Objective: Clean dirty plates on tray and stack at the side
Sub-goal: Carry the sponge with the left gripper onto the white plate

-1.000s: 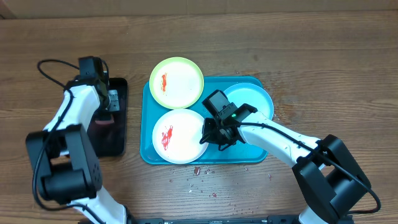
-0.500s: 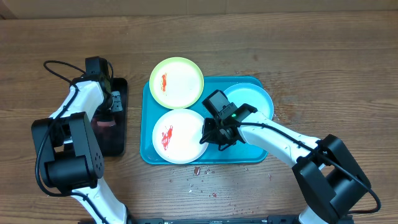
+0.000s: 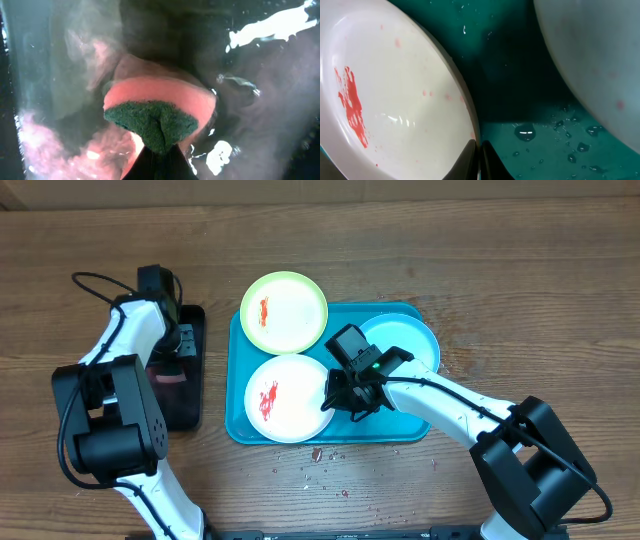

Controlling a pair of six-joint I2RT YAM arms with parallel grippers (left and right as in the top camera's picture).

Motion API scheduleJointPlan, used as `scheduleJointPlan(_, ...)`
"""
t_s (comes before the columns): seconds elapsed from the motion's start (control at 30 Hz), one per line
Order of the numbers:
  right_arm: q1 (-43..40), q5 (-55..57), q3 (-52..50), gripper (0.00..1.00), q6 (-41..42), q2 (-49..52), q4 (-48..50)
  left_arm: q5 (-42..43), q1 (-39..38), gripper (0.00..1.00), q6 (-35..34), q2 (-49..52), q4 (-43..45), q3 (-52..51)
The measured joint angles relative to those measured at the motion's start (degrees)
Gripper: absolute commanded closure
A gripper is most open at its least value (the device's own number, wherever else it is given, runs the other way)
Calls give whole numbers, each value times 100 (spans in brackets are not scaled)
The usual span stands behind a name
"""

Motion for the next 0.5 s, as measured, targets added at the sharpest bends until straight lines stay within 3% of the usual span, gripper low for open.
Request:
scheduleJointPlan(0.17, 0, 0, 0, 95, 0, 0, 13, 323, 0, 96, -2, -168, -876, 669)
scheduleJointPlan(0.5, -2, 0, 0, 95, 0, 0, 74, 2074, -164, 96, 0, -1670, -2387, 1515)
